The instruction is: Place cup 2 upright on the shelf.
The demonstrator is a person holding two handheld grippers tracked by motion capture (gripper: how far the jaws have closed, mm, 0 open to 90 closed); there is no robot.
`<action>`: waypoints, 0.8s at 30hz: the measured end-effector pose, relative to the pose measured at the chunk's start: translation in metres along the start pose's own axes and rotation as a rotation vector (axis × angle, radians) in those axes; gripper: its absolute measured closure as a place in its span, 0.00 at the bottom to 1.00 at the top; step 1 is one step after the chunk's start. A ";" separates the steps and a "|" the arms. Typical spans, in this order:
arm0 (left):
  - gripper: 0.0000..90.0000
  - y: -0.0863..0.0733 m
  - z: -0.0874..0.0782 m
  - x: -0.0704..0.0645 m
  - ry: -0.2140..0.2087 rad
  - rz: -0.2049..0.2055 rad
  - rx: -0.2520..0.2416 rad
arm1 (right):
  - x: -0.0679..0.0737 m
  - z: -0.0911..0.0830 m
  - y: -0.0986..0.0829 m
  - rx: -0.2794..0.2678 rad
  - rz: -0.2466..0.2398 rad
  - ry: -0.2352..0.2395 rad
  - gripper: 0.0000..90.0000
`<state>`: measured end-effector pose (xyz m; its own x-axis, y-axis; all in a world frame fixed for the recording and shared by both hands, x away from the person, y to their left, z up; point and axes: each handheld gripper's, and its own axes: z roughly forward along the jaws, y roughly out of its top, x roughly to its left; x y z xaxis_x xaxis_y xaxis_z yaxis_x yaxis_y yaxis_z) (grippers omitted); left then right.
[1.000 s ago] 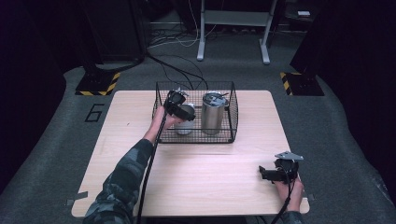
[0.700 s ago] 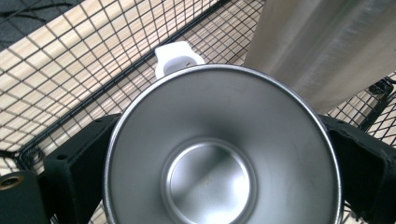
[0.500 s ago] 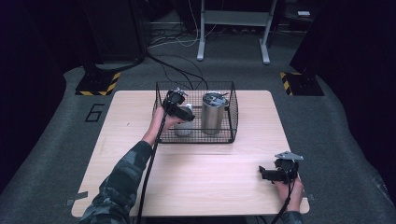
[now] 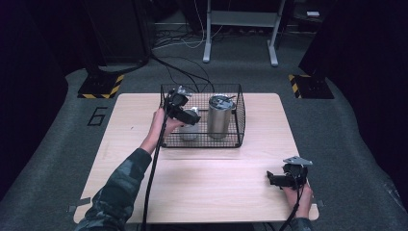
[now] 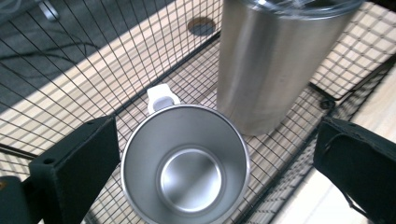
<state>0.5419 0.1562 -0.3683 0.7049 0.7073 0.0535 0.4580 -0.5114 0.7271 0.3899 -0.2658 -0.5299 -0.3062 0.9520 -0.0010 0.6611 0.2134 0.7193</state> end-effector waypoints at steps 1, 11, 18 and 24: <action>0.01 0.000 -0.004 -0.001 -0.004 0.001 0.000 | 0.000 0.000 0.000 0.001 0.000 0.001 0.00; 0.00 -0.019 -0.046 -0.015 0.003 0.035 -0.055 | 0.000 0.000 0.000 0.001 0.000 -0.001 0.00; 0.00 -0.044 -0.070 -0.027 -0.002 0.055 -0.074 | 0.000 0.000 0.000 0.000 0.000 -0.001 0.00; 0.00 -0.072 -0.087 -0.035 0.030 0.047 -0.096 | 0.000 0.000 0.000 0.000 0.001 -0.002 0.00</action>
<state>0.4373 0.2105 -0.3629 0.7070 0.6988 0.1089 0.3695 -0.4963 0.7856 0.3897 -0.2656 -0.5298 -0.3045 0.9525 -0.0017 0.6616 0.2128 0.7190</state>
